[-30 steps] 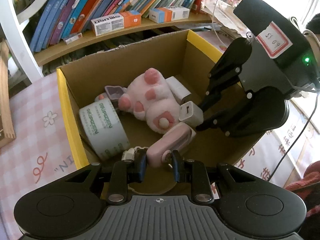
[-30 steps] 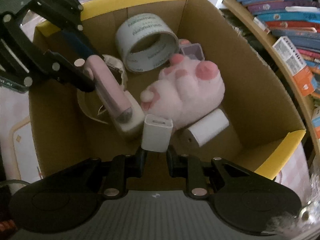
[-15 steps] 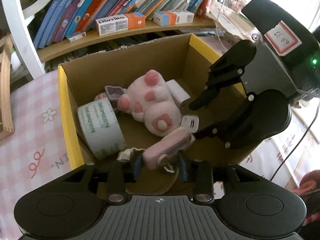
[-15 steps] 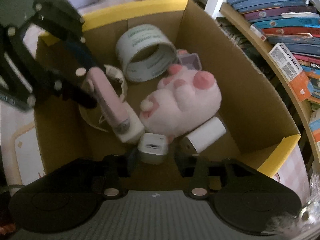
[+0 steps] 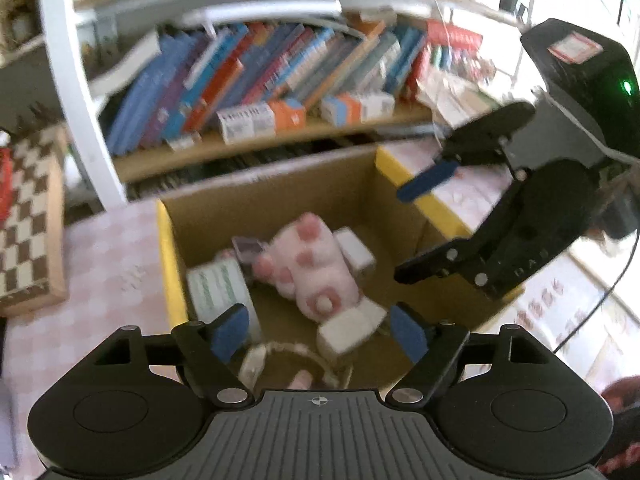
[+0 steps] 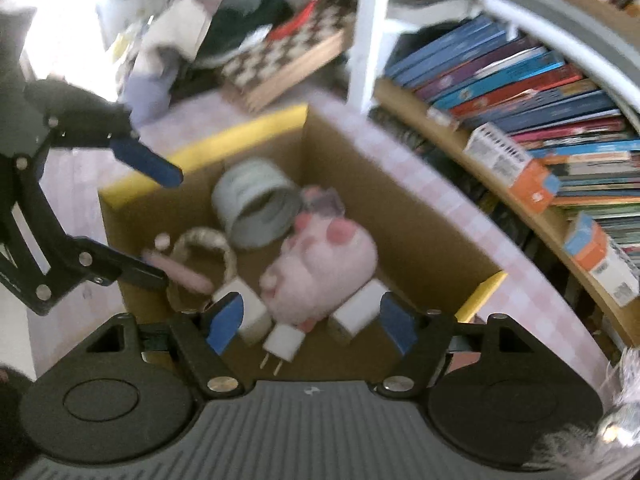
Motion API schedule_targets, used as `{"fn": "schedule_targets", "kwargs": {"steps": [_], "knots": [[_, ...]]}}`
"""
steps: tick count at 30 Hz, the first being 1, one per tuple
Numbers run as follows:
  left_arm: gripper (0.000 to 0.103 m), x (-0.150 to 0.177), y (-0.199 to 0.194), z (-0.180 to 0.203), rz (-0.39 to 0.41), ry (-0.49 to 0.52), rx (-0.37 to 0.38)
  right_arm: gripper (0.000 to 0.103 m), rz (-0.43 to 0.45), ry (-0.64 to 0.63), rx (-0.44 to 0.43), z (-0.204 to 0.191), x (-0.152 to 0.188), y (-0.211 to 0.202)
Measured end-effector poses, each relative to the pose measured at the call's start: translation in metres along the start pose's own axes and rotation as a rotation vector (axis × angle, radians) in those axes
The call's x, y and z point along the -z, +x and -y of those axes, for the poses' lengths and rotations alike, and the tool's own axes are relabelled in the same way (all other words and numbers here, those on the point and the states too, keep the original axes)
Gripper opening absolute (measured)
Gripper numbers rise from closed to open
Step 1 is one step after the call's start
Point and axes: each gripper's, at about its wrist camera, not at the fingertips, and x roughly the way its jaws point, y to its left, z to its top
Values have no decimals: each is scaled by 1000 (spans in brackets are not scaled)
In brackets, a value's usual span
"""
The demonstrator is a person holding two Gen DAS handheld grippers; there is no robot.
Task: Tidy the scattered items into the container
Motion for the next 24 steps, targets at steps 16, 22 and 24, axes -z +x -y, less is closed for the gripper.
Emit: {"fn": "schedule_targets", "kwargs": {"steps": [16, 22, 24], "knots": [[88, 39, -83, 44, 240, -126, -195, 85, 252, 332, 194, -57, 46, -89], [89, 72, -102, 55, 285, -199, -236, 89, 273, 502, 314, -92, 87, -99], [89, 85, -107, 58, 275, -206, -237, 90, 271, 528, 350, -109, 100, -101]]}}
